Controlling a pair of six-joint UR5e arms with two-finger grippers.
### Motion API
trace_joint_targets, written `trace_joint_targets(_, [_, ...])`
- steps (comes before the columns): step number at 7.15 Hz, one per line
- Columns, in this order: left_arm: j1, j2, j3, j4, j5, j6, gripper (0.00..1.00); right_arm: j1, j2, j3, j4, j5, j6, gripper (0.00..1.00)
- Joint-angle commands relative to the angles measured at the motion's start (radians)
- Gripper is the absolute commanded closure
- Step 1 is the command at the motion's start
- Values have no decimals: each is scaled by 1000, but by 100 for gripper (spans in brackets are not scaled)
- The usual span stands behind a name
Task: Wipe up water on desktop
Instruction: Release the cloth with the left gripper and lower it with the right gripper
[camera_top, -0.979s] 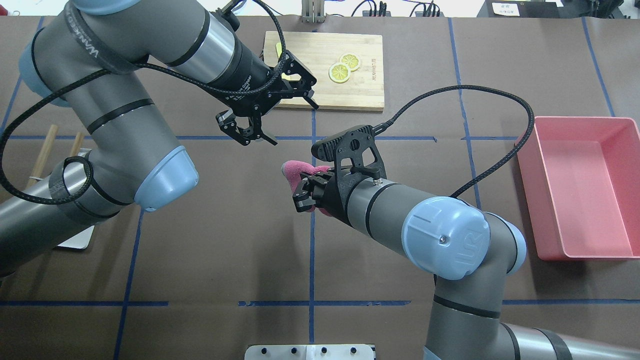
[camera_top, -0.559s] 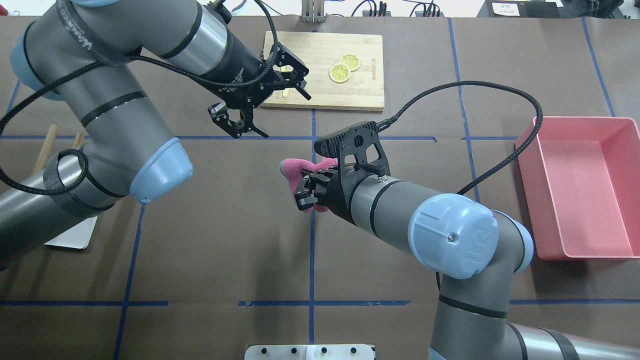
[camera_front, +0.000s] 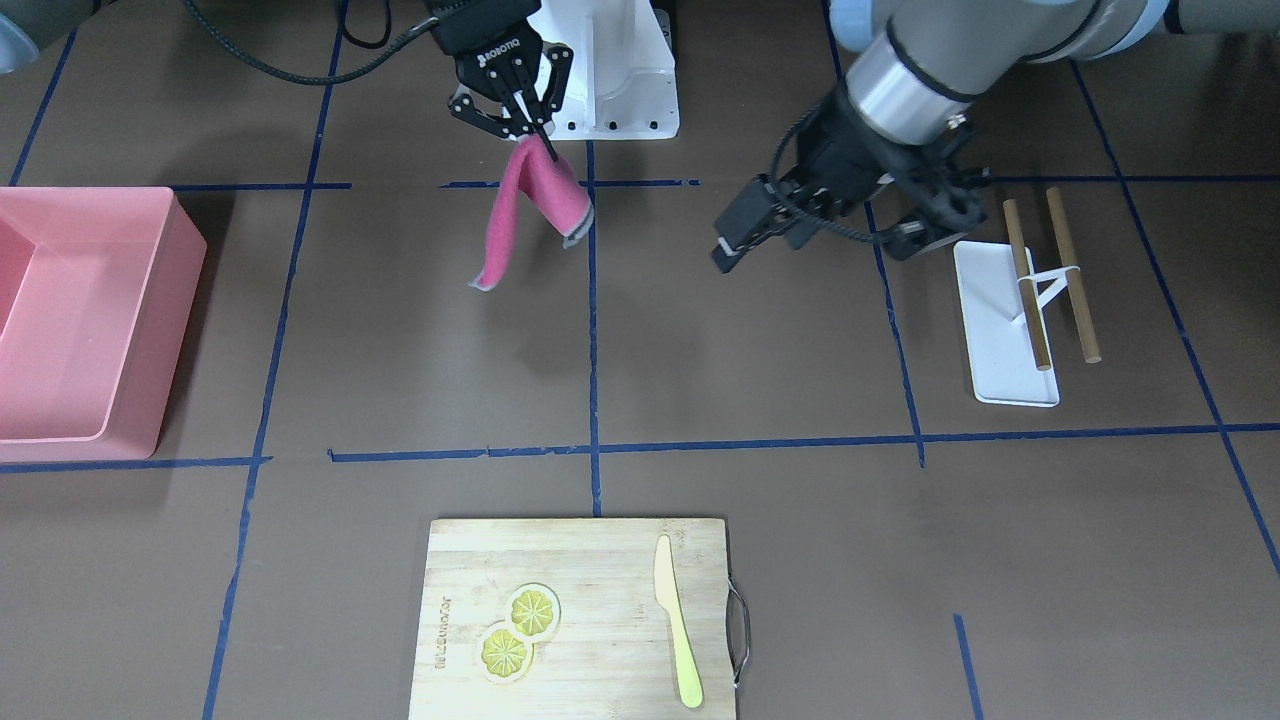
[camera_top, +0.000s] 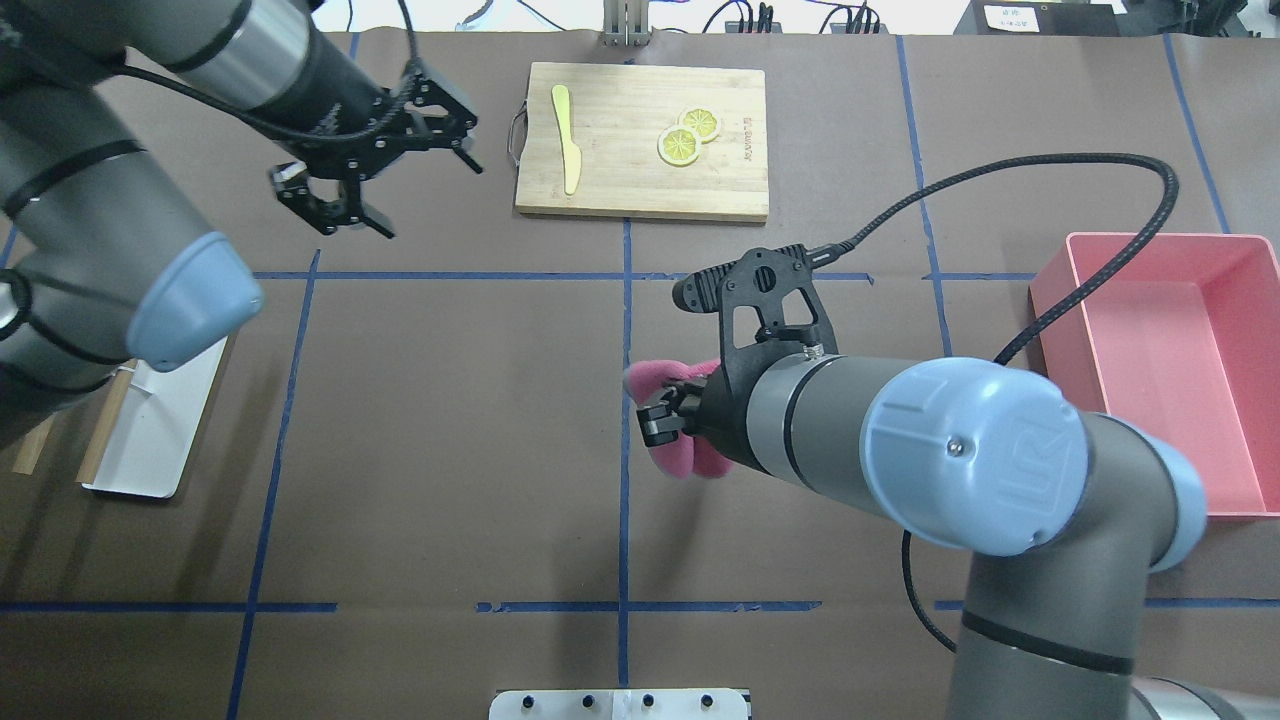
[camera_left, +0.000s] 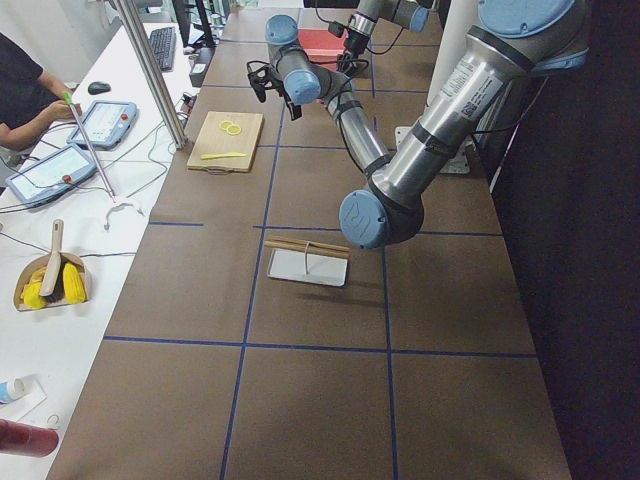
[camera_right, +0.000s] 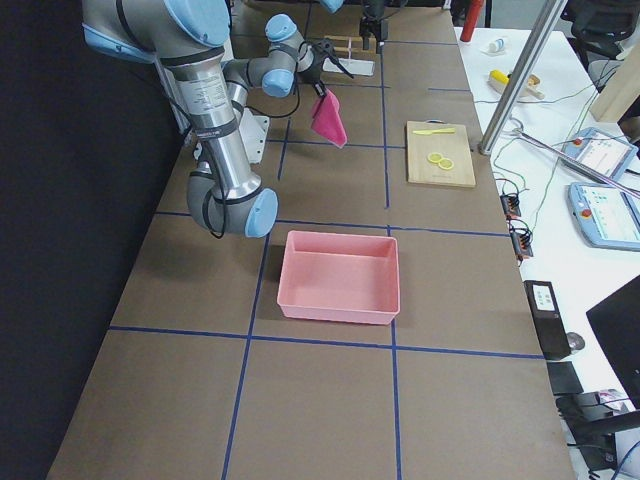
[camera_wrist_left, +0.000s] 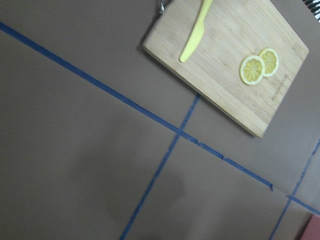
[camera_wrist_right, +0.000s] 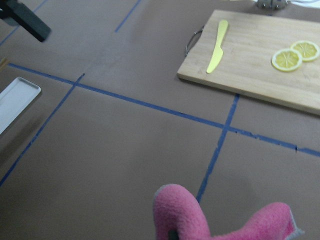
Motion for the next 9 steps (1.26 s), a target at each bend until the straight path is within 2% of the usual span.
trace_joint_targets(1, [-56,36,-117,241,8,230,0,62,10,27,-145,281,105,100])
trace_joint_targets(3, [-104,150,-171,248,8,370,0,134,10,-3,-233,577,107,100])
trace_joint_targets(4, [-135,213,-179,248,8,455,0,144,8,-61,-220,648,106,100])
trace_joint_targets(7, [-253,422,-199,248,8,891,0,162,10,-189,-177,653,95,99])
trace_joint_targets(9, [-300,455,-194,246,8,1008,0,223,7,-337,-71,664,95,99])
